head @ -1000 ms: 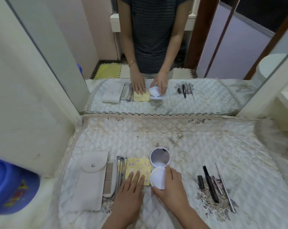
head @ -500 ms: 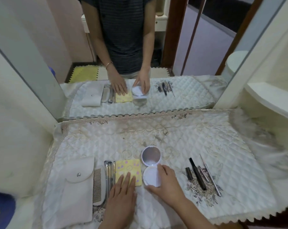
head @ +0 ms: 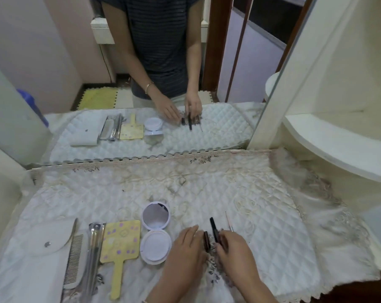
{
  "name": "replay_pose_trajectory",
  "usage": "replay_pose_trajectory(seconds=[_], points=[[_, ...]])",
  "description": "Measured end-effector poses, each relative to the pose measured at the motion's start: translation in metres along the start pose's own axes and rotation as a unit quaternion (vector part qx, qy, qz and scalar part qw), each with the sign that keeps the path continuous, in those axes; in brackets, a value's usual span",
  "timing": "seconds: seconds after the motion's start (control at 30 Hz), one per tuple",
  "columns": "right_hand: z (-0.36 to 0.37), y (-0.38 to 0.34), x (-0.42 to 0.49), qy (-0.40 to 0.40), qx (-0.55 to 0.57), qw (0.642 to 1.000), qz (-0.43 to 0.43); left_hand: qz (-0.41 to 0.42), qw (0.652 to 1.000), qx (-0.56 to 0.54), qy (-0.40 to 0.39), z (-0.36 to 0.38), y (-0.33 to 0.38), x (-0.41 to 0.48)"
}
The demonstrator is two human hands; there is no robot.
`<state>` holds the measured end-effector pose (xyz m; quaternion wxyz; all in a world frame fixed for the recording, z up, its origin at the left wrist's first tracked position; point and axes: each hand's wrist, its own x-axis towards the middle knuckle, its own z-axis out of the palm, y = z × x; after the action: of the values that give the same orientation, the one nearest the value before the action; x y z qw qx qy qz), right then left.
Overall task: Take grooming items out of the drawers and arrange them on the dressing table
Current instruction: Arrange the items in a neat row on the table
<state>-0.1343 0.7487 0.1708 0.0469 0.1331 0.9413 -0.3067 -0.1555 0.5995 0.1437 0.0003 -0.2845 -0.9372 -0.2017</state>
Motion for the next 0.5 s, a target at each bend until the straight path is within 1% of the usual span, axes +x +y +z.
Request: replay_pose_trajectory(seconds=[0.03, 0.13, 0.2, 0.27, 0.37, 0.47, 0.5], points=[[0.000, 0.003, 0.002, -0.011, -0.007, 1.000, -0.015, -0.009, 1.000, -0.005, -0.020, 0.005, 0.005, 0.007], [0.000, 0.006, 0.006, -0.044, -0.031, 0.997, -0.048, -0.013, 1.000, -0.004, -0.018, 0.008, 0.018, 0.023], [-0.001, 0.006, 0.009, -0.042, -0.039, 0.996, -0.062, -0.018, 1.000, -0.015, -0.001, 0.008, 0.023, 0.028], [-0.003, 0.004, 0.010, -0.044, -0.034, 0.997, -0.054, -0.034, 0.999, -0.012, 0.012, 0.012, 0.020, 0.027], [-0.005, -0.002, 0.012, -0.067, 0.013, 0.997, -0.022, -0.042, 0.999, 0.018, 0.026, 0.005, 0.010, 0.018], [-0.002, -0.015, 0.015, -0.095, 0.048, 0.994, -0.007, -0.080, 0.996, 0.036, -0.022, -0.012, -0.008, 0.009], [0.001, -0.019, 0.015, -0.099, 0.059, 0.993, -0.008, -0.087, 0.995, 0.042, -0.025, -0.014, -0.016, 0.006]])
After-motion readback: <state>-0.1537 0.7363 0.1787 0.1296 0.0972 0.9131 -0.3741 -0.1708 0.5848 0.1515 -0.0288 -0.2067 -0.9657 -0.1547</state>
